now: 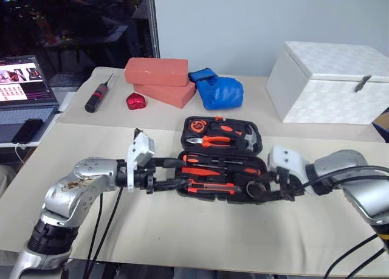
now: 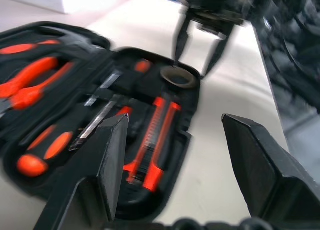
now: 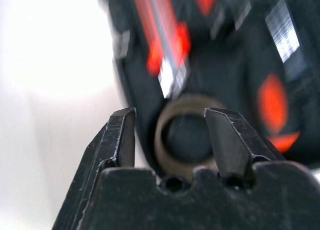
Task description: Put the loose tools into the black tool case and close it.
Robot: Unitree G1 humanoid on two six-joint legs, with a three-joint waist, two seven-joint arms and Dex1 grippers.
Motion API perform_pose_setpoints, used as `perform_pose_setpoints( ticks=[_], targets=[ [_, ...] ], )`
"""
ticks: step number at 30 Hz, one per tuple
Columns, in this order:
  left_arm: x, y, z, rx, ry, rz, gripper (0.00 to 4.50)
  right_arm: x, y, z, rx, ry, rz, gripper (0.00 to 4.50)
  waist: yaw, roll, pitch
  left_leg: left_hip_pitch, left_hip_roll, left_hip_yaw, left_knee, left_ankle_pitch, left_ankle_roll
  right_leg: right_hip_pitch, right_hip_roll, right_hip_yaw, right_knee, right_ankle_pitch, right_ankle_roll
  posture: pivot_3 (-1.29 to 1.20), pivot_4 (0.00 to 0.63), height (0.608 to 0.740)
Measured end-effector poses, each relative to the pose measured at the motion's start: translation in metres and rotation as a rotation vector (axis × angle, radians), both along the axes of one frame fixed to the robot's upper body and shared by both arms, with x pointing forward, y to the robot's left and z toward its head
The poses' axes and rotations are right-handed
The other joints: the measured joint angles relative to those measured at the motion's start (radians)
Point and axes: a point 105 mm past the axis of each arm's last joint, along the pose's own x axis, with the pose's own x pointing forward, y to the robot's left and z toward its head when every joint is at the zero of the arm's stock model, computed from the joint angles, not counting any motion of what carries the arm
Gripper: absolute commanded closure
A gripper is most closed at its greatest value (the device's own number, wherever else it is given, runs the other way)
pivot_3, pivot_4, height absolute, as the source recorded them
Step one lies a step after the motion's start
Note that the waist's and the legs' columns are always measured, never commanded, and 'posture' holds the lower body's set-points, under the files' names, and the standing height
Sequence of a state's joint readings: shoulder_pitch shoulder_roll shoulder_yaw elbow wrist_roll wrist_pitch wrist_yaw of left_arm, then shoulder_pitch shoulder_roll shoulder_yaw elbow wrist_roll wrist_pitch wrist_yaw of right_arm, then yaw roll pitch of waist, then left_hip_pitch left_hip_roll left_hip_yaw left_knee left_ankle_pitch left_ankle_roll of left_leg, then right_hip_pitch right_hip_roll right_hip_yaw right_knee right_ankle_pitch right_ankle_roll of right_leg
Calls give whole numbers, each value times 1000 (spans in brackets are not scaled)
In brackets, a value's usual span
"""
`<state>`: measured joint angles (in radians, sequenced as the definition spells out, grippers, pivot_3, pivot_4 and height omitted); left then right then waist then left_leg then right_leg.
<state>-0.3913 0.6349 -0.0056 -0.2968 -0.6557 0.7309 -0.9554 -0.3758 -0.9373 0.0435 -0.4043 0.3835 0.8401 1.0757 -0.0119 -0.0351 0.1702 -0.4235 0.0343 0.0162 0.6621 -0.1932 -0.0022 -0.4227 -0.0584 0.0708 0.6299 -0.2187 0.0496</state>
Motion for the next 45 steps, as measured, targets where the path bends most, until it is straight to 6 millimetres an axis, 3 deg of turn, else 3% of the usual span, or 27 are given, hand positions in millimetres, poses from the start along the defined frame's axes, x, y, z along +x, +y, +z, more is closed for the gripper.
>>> perform_pose_setpoints(
  ticks=[2,4,6,9,14,15,17,18,22,24,32,39,44,45],
  targets=[
    [16,3,4,-35,0,97,1323,12,0,13,103,-83,-105,1886,0,0,0,0,0,-1,1,0,0,0,0,0,0,2,0,0,150,740],
    [46,3,11,-72,16,258,1323,34,-6,25,166,-170,-308,1886,0,-1,1,0,-1,-1,2,3,-1,0,0,0,2,4,1,0,150,740],
    [76,-3,14,-80,86,391,1323,57,-20,33,198,-159,-492,1886,0,-1,1,0,-2,-2,2,8,-1,1,0,0,1,8,1,0,150,740],
    [101,-2,8,-52,169,507,1323,78,-33,44,214,-169,-665,1886,-3,-2,1,0,-2,-2,1,10,0,1,0,0,-2,10,-2,0,150,740],
    [144,7,-13,27,292,676,1323,117,-40,21,194,-68,-863,1886,-16,-2,1,-2,-2,-2,-2,11,0,-3,1,0,-2,12,0,0,150,740],
    [153,4,-16,52,294,698,1715,126,-36,13,197,-26,-880,2274,-16,-2,1,-3,-2,-2,-4,11,0,-3,1,0,-3,12,-1,0,150,740],
    [159,3,-19,66,296,711,1962,131,-32,6,192,6,-877,2560,-17,-2,1,-3,-2,-2,-4,11,0,-3,1,0,-3,13,-3,0,150,740],
    [163,0,-23,75,303,716,2392,134,-29,-2,184,32,-875,2936,-18,-2,1,-4,-2,-2,-5,10,0,-3,0,0,-5,14,-5,0,150,740],
    [166,-17,-32,63,323,670,3740,143,-29,-10,170,39,-865,4241,-19,-2,1,-8,-4,-3,-6,9,1,-5,-1,-1,-6,14,-4,0,150,740],
    [168,-20,-32,50,325,665,4410,146,-32,-10,170,25,-866,4500,-20,-2,1,-8,-4,-3,-6,9,1,-4,-1,-1,-6,14,-4,0,150,740],
    [155,-13,-31,-6,312,575,4487,130,-10,-4,208,8,-734,4500,-34,-2,1,-8,-4,-5,-10,9,1,-7,-1,-1,-5,14,-4,0,150,740],
    [130,-11,-22,-1,99,487,4487,116,13,24,388,-261,-614,4500,-33,-2,1,-16,-4,-4,-17,11,-3,-18,-1,-1,-1,15,-6,0,150,740],
    [120,-3,-24,-10,68,487,4487,104,-1,33,443,-331,-682,4500,-28,-2,1,-16,-4,-4,-15,12,-3,-18,-1,-1,-2,15,-6,0,150,740],
    [119,-3,-25,-9,73,487,4499,99,-6,31,428,-325,-697,4213,-25,-2,1,-16,-4,-5,-14,12,-3,-18,-1,-1,-2,15,-6,0,150,740]
  ],
)
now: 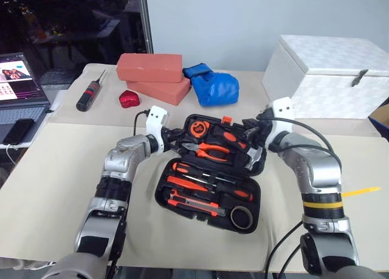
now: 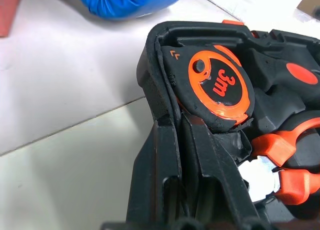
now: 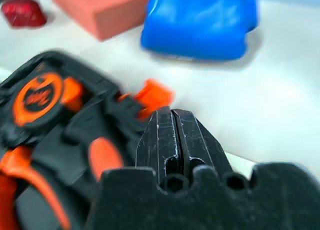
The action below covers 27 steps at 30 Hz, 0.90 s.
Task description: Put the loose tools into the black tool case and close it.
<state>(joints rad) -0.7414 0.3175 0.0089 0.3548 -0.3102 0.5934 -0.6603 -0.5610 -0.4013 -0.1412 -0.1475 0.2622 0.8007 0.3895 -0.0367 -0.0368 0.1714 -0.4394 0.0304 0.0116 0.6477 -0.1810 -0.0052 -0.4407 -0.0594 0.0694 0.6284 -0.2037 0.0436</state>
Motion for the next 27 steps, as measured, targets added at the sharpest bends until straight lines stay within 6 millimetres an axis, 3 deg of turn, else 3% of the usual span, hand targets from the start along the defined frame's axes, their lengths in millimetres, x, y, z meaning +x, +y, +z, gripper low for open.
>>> perform_pose_setpoints(
  ticks=[2,5,10,14,17,25,27],
  targets=[
    [-1,1,-1,-5,13,3,4500,-15,-14,-5,-20,41,-37,3746,6,0,0,0,0,0,1,0,0,0,0,0,0,0,0,0,150,740],
    [0,3,-2,-5,20,21,4500,-34,-35,-11,-64,110,-123,2591,6,0,0,0,0,0,3,0,0,1,0,0,1,0,0,0,150,740],
    [2,6,-3,-8,25,44,4500,-54,-31,-41,-15,282,-170,934,-4,0,0,1,1,-1,3,2,1,1,2,0,1,1,-1,0,150,740],
    [1,2,-5,-6,28,36,4500,-56,-22,-51,9,356,-160,934,-2,0,0,1,1,0,4,4,0,2,1,0,1,1,-1,0,150,740],
    [2,2,-5,-7,28,37,4500,-54,-20,-49,16,360,-164,1702,-2,0,0,1,1,-1,4,4,0,2,1,0,1,1,0,0,150,740],
    [1,3,-6,-8,30,48,4500,-51,-22,-47,49,367,-152,4441,-3,0,0,1,1,-1,4,4,0,2,1,0,1,1,-1,0,150,740],
    [1,4,-7,-10,33,53,4500,-51,-23,-48,67,373,-149,4441,-3,0,0,1,1,-1,4,4,0,2,1,0,1,1,-1,0,150,740]
  ],
)
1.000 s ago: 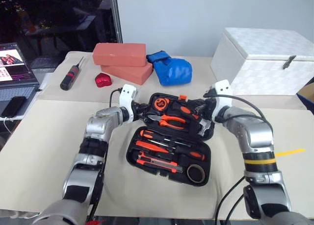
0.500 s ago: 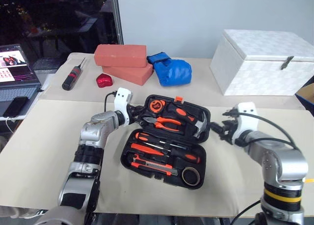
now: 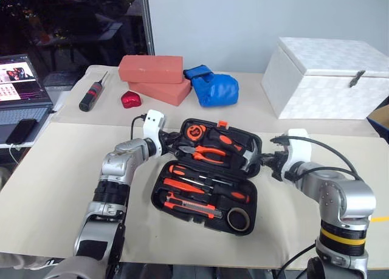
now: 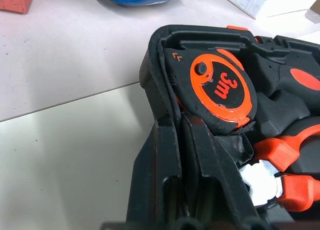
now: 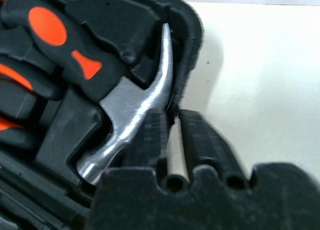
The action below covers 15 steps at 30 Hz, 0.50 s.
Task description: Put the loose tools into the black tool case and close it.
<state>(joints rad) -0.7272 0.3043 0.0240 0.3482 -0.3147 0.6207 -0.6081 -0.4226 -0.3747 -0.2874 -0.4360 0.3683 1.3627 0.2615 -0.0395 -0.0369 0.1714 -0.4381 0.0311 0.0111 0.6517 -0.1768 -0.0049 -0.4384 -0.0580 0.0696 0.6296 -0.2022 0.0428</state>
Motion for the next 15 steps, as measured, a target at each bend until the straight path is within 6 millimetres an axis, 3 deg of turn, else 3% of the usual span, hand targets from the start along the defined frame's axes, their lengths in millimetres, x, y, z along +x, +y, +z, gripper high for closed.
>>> perform_pose_setpoints(
  ticks=[7,15],
  targets=[
    [-1,8,-3,-37,24,52,4500,14,3,-1,62,1,16,4441,-6,0,0,1,0,0,0,0,0,0,0,0,0,0,1,0,150,740],
    [9,15,3,-132,27,177,4500,69,15,13,50,-110,48,4441,-7,0,0,0,0,1,0,4,2,0,1,1,-1,3,5,0,150,740]
  ],
)
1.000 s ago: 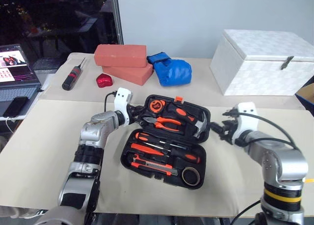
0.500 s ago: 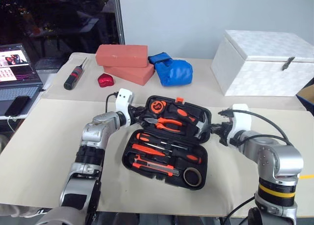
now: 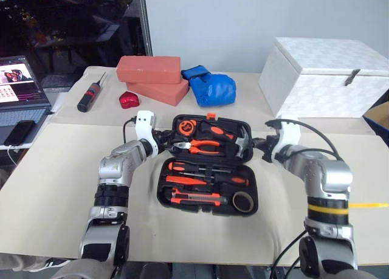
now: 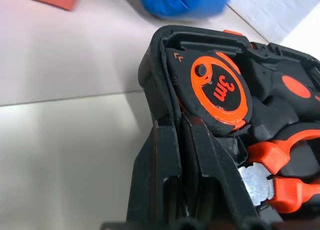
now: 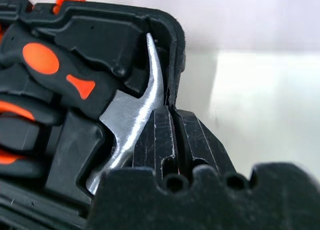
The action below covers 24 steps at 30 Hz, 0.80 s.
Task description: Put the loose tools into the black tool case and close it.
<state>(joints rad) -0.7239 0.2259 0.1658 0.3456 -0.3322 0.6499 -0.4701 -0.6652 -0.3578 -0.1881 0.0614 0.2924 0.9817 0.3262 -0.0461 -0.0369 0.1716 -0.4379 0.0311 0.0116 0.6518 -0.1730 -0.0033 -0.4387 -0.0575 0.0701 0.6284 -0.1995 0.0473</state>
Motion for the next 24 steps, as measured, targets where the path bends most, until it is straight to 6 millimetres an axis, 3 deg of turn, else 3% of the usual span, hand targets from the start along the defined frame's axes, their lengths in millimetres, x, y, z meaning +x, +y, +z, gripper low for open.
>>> perform_pose_setpoints(
  ticks=[4,11,16,20,24],
  targets=[
    [6,4,11,-23,-60,53,4500,26,7,14,-49,-86,34,4441,1,0,0,-2,0,0,-2,0,0,-1,0,0,-3,3,-4,0,150,740],
    [3,15,27,29,-217,40,4500,31,14,23,-64,-169,119,4441,4,0,0,-7,-1,0,-9,0,0,-4,-2,-1,-3,3,-4,0,150,740],
    [-8,15,38,128,-382,-28,4500,15,10,24,-70,-239,150,4441,7,0,0,-7,-1,0,-9,-1,0,-4,-2,-1,-4,4,-3,0,150,740],
    [-26,13,51,235,-532,-127,4500,-12,2,24,-83,-304,169,4441,12,0,0,-6,0,0,-8,-1,0,-3,-2,-2,-4,3,-3,0,150,740],
    [-40,16,41,326,-584,-202,4500,-41,-3,24,-83,-352,183,4441,12,0,0,-3,-1,0,-7,-1,-1,-2,-2,-1,-5,3,-3,0,150,740]
  ],
)
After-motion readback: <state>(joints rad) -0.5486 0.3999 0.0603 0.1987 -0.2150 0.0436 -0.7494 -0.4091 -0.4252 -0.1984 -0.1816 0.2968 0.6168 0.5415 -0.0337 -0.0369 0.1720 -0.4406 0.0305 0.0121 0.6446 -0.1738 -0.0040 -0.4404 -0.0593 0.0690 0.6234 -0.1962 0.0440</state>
